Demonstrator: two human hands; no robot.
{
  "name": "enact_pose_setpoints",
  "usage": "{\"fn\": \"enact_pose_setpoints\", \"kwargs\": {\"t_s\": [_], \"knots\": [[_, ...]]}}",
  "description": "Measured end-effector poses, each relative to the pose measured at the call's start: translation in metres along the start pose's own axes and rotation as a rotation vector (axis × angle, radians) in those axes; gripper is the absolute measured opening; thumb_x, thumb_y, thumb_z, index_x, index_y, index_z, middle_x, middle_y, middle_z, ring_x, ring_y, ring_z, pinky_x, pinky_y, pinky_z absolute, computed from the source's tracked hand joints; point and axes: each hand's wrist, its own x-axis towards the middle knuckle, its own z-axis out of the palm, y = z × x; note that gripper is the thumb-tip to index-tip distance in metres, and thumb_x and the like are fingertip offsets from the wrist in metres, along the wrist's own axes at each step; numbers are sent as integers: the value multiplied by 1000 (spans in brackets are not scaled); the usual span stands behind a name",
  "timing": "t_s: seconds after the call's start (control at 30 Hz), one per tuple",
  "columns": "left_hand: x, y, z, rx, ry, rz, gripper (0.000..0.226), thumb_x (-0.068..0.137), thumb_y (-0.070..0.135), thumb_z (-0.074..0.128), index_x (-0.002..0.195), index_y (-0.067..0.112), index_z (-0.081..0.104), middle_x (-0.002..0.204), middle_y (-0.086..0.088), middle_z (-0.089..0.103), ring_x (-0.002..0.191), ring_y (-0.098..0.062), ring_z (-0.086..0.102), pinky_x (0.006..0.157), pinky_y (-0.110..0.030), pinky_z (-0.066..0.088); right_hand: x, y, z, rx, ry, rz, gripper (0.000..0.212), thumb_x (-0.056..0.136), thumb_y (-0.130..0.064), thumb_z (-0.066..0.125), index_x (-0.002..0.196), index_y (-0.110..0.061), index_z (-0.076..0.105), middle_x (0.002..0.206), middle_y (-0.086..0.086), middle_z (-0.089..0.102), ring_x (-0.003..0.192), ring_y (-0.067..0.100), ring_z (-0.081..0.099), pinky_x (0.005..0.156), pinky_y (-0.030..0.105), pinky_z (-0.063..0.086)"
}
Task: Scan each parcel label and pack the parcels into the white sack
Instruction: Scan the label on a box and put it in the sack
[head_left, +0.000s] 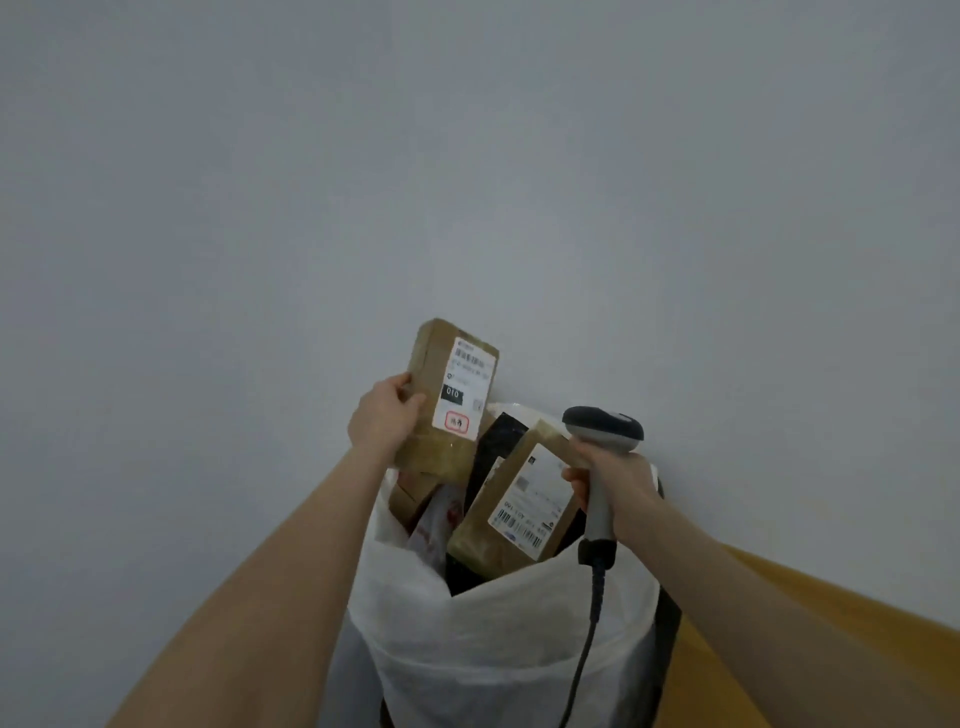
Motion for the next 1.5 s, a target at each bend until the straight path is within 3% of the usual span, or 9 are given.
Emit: {"fn": "enact_pose_setpoints", "kwargs": {"t_s": [0.1, 0.17, 0.27, 0.43, 0.67, 0.93, 1.2, 1.33, 1.5], "knots": [[6, -3, 44, 188, -241, 61, 39, 93, 27, 51, 133, 28, 54, 125, 0, 62, 111, -22, 59, 92, -35, 49, 15, 10, 0, 20, 13, 37, 22, 82, -22, 76, 87, -4, 65, 55, 8, 68, 42, 13, 58, 45, 23, 52], [6, -8, 65, 268, -303, 79, 36, 93, 20, 47, 127, 26, 59, 120, -3, 65, 105, -22, 61, 87, -34, 50, 26, 12, -1, 21, 6, 71, 21, 84, -21, 74, 89, -2, 66, 57, 8, 68, 41, 13, 57, 44, 23, 51], [0, -17, 77, 243, -259, 73, 34, 89, 19, 49, 122, 22, 59, 111, -6, 65, 98, -23, 60, 79, -32, 46, 40, 10, 0, 24, -7, 97, 21, 84, -21, 74, 87, -2, 65, 60, 10, 68, 43, 14, 58, 47, 24, 51], [3, -20, 75, 265, -235, 58, 48, 88, 18, 51, 135, 13, 47, 129, -13, 54, 118, -30, 53, 97, -41, 45, 51, 0, 20, 43, -37, 111, 21, 85, -21, 73, 85, -2, 65, 57, 9, 67, 42, 14, 58, 47, 23, 51], [11, -20, 73, 194, -174, 169, 49, 92, 20, 47, 140, 10, 44, 139, -14, 47, 126, -29, 45, 99, -43, 41, 46, -6, 46, 164, 37, 170, 21, 88, -20, 70, 88, -6, 55, 62, 11, 62, 45, 15, 56, 48, 24, 52], [10, -24, 78, 101, -135, 303, 46, 90, 17, 50, 136, 13, 47, 131, -13, 50, 117, -28, 50, 91, -39, 43, 40, 4, 54, 228, 115, 184, 21, 89, -22, 68, 86, -8, 53, 61, 8, 60, 35, 13, 55, 41, 22, 49], [16, -15, 75, 95, -152, 332, 39, 95, 19, 46, 134, 15, 48, 128, -8, 51, 107, -20, 54, 79, -26, 42, 41, -5, 58, 217, 96, 203, 27, 87, -26, 72, 96, -6, 56, 69, 10, 63, 52, 16, 59, 52, 29, 54], [22, 6, 80, 143, -175, 327, 37, 97, 20, 42, 134, 17, 47, 130, -6, 49, 110, -21, 54, 89, -37, 50, 47, -24, 49, 234, 92, 194, 27, 85, -26, 74, 92, -6, 57, 69, 11, 62, 54, 17, 60, 47, 27, 53], [25, 15, 83, 269, -215, 366, 39, 95, 13, 44, 132, 20, 51, 134, -4, 47, 115, -21, 52, 92, -36, 48, 55, -46, 40, 217, 57, 193, 27, 86, -26, 73, 89, -5, 57, 67, 10, 62, 54, 17, 59, 50, 29, 53]]}}
